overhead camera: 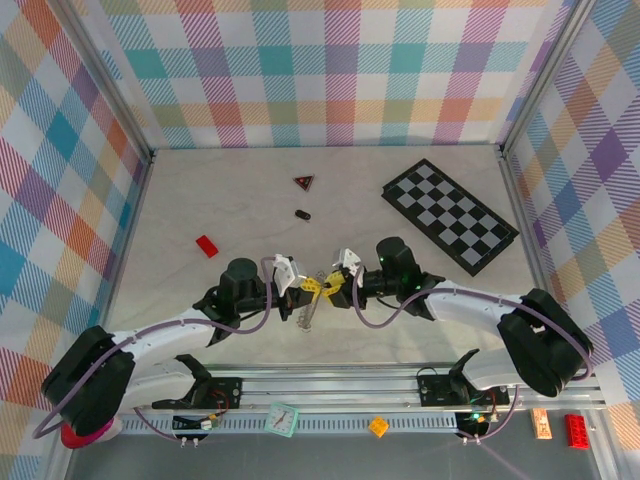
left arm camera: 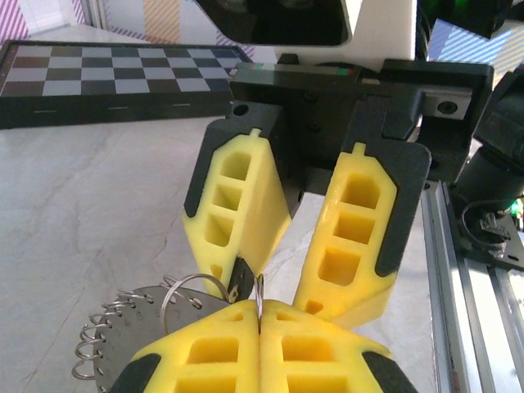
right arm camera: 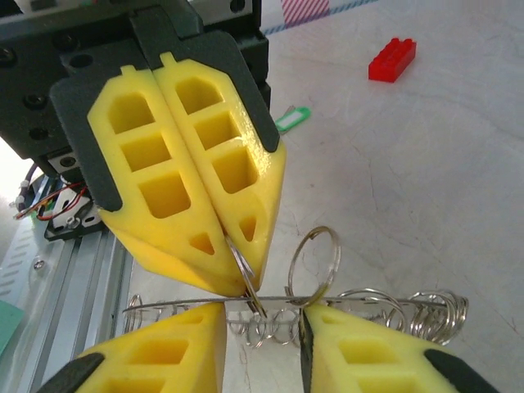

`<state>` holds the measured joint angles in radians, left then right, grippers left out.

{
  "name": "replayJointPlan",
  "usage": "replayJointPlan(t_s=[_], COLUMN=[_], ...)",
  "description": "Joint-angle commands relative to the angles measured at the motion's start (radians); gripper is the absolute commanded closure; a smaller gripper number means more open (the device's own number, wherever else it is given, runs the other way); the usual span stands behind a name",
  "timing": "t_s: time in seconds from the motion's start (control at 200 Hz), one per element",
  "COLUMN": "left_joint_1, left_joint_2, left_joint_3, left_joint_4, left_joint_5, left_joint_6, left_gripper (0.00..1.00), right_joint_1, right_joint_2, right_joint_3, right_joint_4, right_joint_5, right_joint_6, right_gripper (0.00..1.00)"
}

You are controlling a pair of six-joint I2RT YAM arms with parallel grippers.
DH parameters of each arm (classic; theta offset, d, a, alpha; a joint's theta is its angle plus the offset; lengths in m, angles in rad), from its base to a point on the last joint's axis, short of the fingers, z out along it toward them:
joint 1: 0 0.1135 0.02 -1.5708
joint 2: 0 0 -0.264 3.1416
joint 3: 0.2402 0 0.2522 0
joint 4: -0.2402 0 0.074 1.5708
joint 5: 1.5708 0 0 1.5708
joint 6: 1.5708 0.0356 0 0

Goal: Put the keys on the keyring

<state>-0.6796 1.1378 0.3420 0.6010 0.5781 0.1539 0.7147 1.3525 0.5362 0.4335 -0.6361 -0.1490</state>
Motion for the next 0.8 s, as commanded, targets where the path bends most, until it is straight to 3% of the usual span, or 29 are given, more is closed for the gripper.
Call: replayJointPlan(t_s=[0.0,0.245,0.68,0.795], left_joint_1=[-0.012,0.005,0.026,0.026], left_joint_2=[0.021,0.060,0.089,0.095], left_joint_3=[-0.026,-0.047,-0.048,-0.045], left_joint_4=[0.153,0.272,0.306,0.306], left_joint_5=[0.055,0.102,0.167,0.174], left_joint_6=[-0.037,-0.073,-0.102,-0.101], left_gripper=[1.00,1.00,1.00,1.00], right_joint_1=[0.008,0.006,0.005,0.005], right_joint_2=[-0.001,-0.002,-0.031,-0.041], right_joint_3=[-0.026,-0.060,-0.046,-0.030], right_joint_4=[0.181,0.254,0.221,0.205], right_joint_5=[-0.010,-0.042,-0.074,-0.080], right_joint_6=[0.014,-0.008,-0.044,-0.037], right_gripper=[0.73,0.72,0.86,0.79])
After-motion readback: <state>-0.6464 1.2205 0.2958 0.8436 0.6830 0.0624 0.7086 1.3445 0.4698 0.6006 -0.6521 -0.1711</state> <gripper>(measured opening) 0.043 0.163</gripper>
